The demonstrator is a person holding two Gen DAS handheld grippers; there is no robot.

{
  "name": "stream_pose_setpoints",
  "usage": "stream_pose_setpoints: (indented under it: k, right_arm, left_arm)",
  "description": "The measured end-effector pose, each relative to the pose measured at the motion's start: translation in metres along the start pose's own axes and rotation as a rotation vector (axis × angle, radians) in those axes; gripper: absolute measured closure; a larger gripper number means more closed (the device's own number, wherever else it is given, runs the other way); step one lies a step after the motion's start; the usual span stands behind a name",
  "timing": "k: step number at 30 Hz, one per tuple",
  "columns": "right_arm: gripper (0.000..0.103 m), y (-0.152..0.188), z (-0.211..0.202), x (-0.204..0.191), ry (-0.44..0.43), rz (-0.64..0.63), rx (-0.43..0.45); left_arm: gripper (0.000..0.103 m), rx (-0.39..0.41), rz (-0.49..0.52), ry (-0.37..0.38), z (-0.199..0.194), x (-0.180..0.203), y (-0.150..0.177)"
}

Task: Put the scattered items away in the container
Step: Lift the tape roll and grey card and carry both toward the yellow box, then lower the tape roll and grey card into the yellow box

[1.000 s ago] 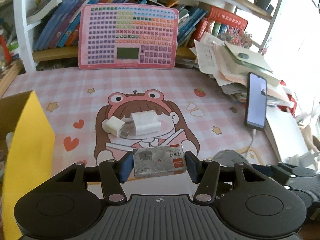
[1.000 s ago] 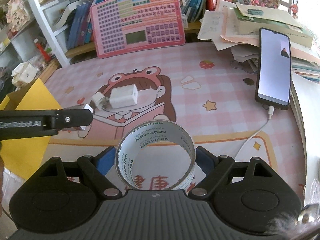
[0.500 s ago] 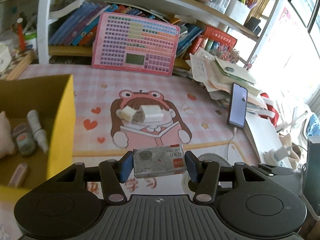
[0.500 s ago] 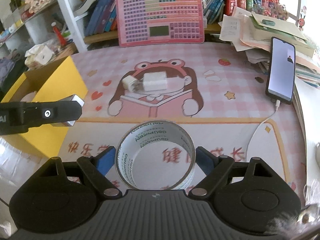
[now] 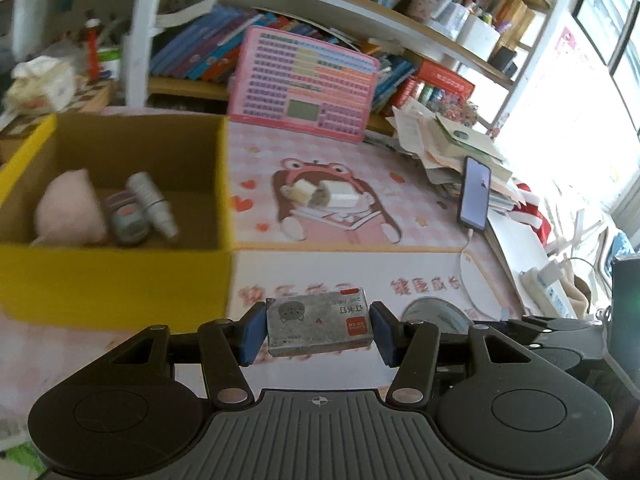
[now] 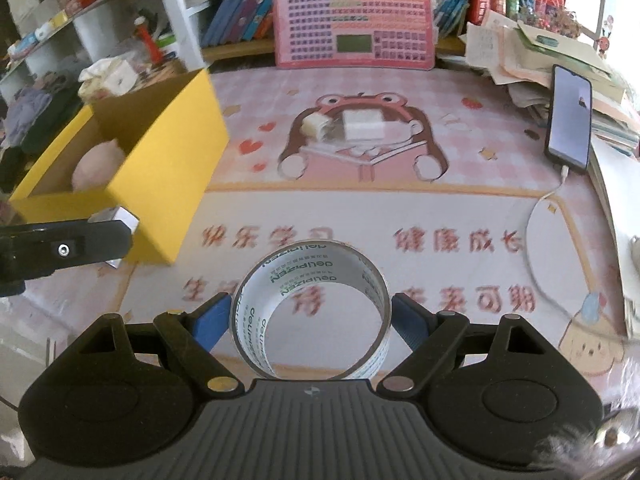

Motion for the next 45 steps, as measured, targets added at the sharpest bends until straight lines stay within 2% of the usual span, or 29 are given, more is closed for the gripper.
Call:
stream_pose_setpoints:
  k: [15, 27, 37, 45]
  right_arm:
    - [0.018, 0.039, -0.027, -0.091, -0.103, -0.066, -0.029]
    - [0.018, 0.048, -0.028, -0.163, -0.215, -0.194, -0.043]
    - [0.018, 0.039, -0.018, -0.209, -0.288, -0.307, -0.039]
    - [0.018, 0.017, -0.018, -0.230, -0.303, -0.330, 0.034]
  left_arm:
    - [0.049, 0.030, -0.091, -0.160, -0.087, -0.085, 0.036]
    - [0.049, 0.052, -0.100, -0.272, -0.126, -0.141, 0.053]
    - [0.049, 0.112, -0.131, -0.303, -0.143, -0.168, 0.047]
    - [0.049, 0.174, -0.121, -0.291, -0.148, -0.177, 0.029]
Point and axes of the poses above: each gripper's, at about its wrist camera, not at the fingertips, and z roughly the way its jaws point, x to its right, y to its underside, the point moved 7 cm from there along z, roughly the way its jaws point, and after that the axes turned 10 degrees about x, right-handed, at the moved point
